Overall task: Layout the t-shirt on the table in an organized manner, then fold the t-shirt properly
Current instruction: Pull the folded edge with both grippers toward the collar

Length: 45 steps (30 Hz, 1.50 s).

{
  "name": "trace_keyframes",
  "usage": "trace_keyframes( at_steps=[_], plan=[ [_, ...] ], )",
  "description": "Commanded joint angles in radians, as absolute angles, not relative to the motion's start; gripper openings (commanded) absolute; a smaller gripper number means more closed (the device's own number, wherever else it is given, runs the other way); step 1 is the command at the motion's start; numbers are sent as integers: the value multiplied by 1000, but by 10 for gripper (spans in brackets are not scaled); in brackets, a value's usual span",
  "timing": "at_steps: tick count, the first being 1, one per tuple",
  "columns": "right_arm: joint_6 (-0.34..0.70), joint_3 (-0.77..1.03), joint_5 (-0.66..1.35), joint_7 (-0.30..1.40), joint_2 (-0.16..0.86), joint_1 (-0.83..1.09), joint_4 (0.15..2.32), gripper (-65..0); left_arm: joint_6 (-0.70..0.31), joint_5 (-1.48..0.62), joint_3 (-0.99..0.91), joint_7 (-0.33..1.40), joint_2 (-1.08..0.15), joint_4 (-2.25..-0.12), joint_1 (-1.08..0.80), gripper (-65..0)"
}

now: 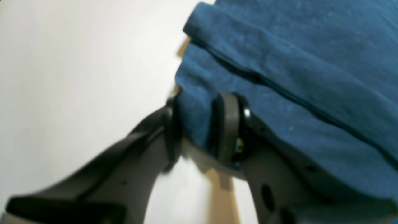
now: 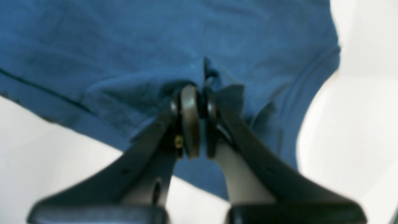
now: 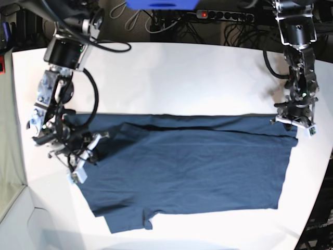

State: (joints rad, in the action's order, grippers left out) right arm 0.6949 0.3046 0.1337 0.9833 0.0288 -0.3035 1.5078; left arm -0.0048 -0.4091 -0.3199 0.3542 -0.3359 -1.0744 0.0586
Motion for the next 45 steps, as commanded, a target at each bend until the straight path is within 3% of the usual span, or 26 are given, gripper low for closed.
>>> trace_keyframes(
  at_steps=[1,4,11,15,22,34,37,41,42,45],
  plan=[
    [698,309,140,972,44,-325,1517,-650,-1,-410,-323,380,-351,-1079,61,-473],
    [698,314,140,975,48,-314,1511,-596,-1,-406,-325,380,-352,-1079,59,-473],
    [698,326,142,949,76,-236,1517,-255,-1,-412,-325,380,-352,-1079,61,-473],
    [698,377,142,865,96,-174,1514,-190,-1,-412,-320,380,-351,-1079,61,-473],
    [698,390,142,779,153,-97,1481,-191,-1,-407,-323,380,-349,-1079,61,-472],
    [698,390,142,690,156,-84,1349,-213,-1,-404,-325,380,-351,-1073,61,-470],
    [698,390,142,694,156,-81,1349,-331,-1,-407,-325,380,-351,-1079,59,-471],
    [698,389,142,697,168,-64,1356,-616,-1,-412,-325,381,-354,-1109,33,-485],
    [698,389,142,699,180,-53,1365,-650,-1,-412,-325,381,-358,-1135,19,-502],
    [698,389,142,711,194,-12,1432,-642,-1,-412,-325,387,-384,-1227,-42,-604]
  ],
)
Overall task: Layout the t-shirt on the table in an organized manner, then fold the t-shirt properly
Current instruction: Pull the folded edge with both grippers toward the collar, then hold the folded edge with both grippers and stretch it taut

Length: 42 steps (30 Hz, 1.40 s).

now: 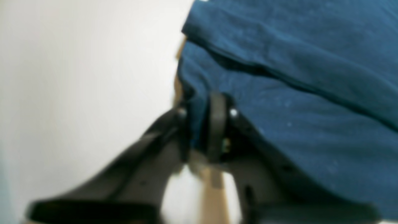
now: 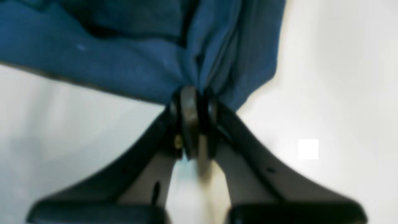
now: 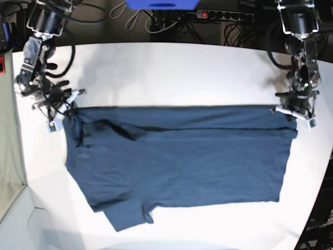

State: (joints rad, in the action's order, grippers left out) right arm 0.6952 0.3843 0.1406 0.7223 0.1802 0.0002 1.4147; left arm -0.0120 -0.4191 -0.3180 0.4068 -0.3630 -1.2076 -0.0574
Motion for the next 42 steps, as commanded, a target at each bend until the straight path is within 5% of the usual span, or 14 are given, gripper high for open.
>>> trace_keyframes(
  at_steps=[1,11,22,42],
  plan=[
    [698,390,142,716,199,-1,1458,-644,-1,-412,-325,389,-390,-1253,-56,-645],
    [698,386,142,863,240,19,1785,-650,-1,-414,-397,401,-420,-1543,-148,-649],
    [698,357,140,1044,272,-197,1738,-650,-1,-414,-397,731,-432,-1581,81,-649],
    [698,358,145,946,226,263,1799,-650,-1,-414,-452,737,-375,-1580,-274,-649]
  ],
)
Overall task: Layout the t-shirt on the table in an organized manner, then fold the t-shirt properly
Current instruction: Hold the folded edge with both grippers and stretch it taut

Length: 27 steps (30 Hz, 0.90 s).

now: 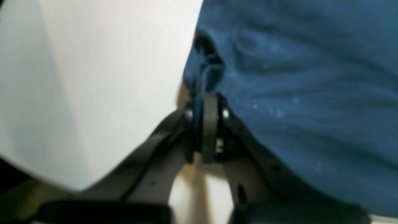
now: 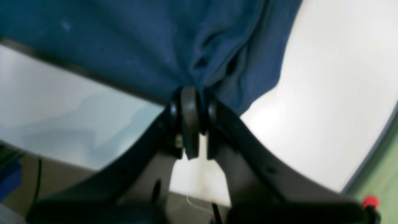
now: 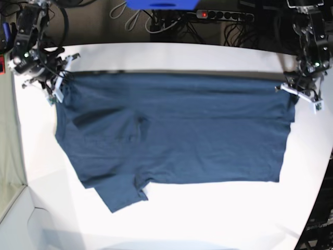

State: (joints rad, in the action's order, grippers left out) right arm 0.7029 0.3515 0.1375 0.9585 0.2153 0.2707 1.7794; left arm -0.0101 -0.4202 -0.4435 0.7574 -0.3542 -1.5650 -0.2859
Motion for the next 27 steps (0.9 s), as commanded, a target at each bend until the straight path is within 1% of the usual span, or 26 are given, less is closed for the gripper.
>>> trace_keyframes(
  at_steps=[1,5,8,11,15,21,24,25,27],
  plan=[
    [698,358,145,938,211,289,1817,-650,-1,-414,-452,737,-375,-1578,-289,-649],
    [698,358,145,911,193,384,1903,-650,-1,-414,-452,739,-375,-1583,-346,-649],
    [698,358,145,908,191,435,1929,-650,-1,-414,-452,739,-377,-1583,-374,-649],
    [698,358,145,906,186,453,1926,-650,-1,-409,-449,734,-377,-1572,-384,-649],
    [698,390,140,906,154,461,1926,-650,-1,-407,-447,737,-377,-1572,-390,-649],
    [698,410,140,906,150,469,1926,-649,-1,-404,-452,739,-381,-1570,-403,-646],
    [698,441,140,906,145,469,1926,-585,-1,-404,-452,739,-383,-1570,-412,-636],
    [698,444,140,906,136,469,1926,-556,-1,-404,-452,740,-383,-1570,-412,-613],
    [698,452,140,906,131,469,1928,-497,-1,-404,-452,754,-378,-1570,-412,-530]
  ],
)
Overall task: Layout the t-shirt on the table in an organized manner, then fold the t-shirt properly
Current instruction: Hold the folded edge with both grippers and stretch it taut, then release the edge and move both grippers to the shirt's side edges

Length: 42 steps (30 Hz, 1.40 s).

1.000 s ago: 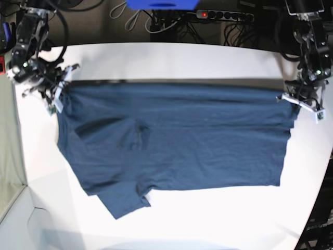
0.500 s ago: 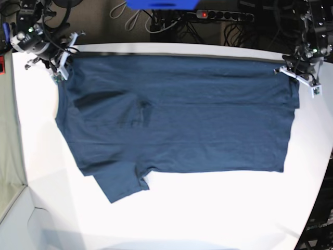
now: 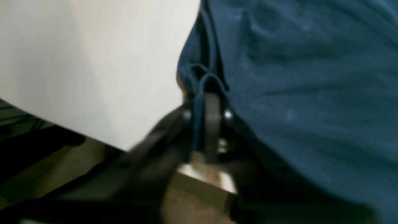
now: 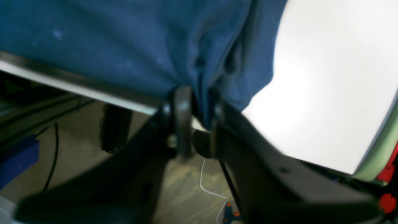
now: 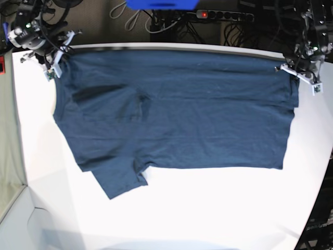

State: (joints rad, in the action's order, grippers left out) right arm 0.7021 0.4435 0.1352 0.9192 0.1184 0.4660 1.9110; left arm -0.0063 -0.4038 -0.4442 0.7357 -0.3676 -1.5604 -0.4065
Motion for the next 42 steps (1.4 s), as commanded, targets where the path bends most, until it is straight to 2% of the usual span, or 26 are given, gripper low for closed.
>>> trace_keyframes(
  at_steps=[1,4,7,9,17,21,24,32,37,39,42],
  plan=[
    [698,458,140,906,131,469,1929,-459,1,-404,-453,777,-378,-1570,-412,-473],
    [698,458,142,906,131,469,1931,-365,1,-404,-453,799,-380,-1570,-409,-364],
    [698,467,142,906,131,469,1931,-298,1,-404,-460,797,-381,-1581,-412,-336],
    [698,516,142,906,130,463,1931,-277,1,-412,-504,802,-377,-1596,-412,-335],
    [698,674,142,906,156,346,1928,-270,1,-410,-737,803,-329,-1755,-449,-334],
    [698,667,142,914,191,228,1923,-269,1,-404,-820,803,-326,-1779,-389,-334],
    [698,595,142,914,216,90,1879,-269,2,-401,-845,794,-328,-1773,-300,-334],
    [698,432,140,889,234,-292,1452,-269,10,-401,-865,792,-321,-1715,-91,-334],
    [698,374,139,779,234,-410,1214,-269,4,-403,-862,792,-321,-1682,-22,-332],
    [698,351,139,714,234,-433,1139,-269,4,-403,-860,791,-321,-1675,-8,-297],
    [698,311,137,605,245,-472,1012,-269,2,-404,-852,792,-321,-1633,22,-174]
  ],
)
